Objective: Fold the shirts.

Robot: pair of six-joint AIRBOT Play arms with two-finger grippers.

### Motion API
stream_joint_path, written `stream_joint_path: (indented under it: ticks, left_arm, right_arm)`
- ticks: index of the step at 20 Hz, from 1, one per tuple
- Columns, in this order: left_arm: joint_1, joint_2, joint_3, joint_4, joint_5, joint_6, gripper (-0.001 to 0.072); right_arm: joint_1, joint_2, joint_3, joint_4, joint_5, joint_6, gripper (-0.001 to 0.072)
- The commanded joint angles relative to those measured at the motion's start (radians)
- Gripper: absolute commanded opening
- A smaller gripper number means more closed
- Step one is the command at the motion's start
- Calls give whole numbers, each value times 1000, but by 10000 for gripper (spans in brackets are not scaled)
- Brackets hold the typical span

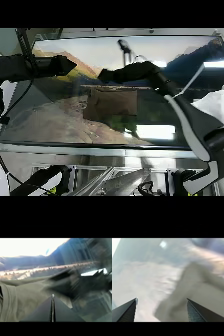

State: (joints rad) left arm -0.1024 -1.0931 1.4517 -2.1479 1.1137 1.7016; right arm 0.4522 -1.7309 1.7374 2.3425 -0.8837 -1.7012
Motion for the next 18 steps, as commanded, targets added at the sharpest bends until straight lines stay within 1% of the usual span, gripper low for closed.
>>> stream_joint_path:
  ticks: [1, 2, 4, 5, 7, 11, 13, 17, 18]
  left_arm:
    - [1, 45, -29, 0, -19, 18, 13]
    - [1, 57, -29, 0, -24, 18, 13]
    - [1, 84, -29, 0, -25, 18, 13]
    - [1, 98, -29, 0, -24, 18, 13]
    - [1, 130, -29, 0, -25, 18, 13]
    - [1, 171, -29, 1, -26, 18, 13]
    - [1, 176, -29, 1, -27, 18, 13]
    - [1, 175, -29, 1, -26, 18, 13]
    - [1, 175, -29, 1, -26, 18, 13]
  right_arm:
    - [-228, 65, 0, -53, -282, 50, 673]
    - [-272, 60, -14, -106, -322, 89, 687]
    - [-315, 37, -89, -217, -337, 144, 688]
    - [-320, 18, -141, -230, -332, 146, 689]
    - [-312, -37, -215, -182, -327, 135, 689]
    - [-286, -179, -234, 24, -328, 73, 689]
    - [-267, -215, -233, 45, -313, 50, 689]
    - [-238, -220, -232, 52, -278, 29, 689]
    - [-234, -220, -232, 57, -264, 28, 668]
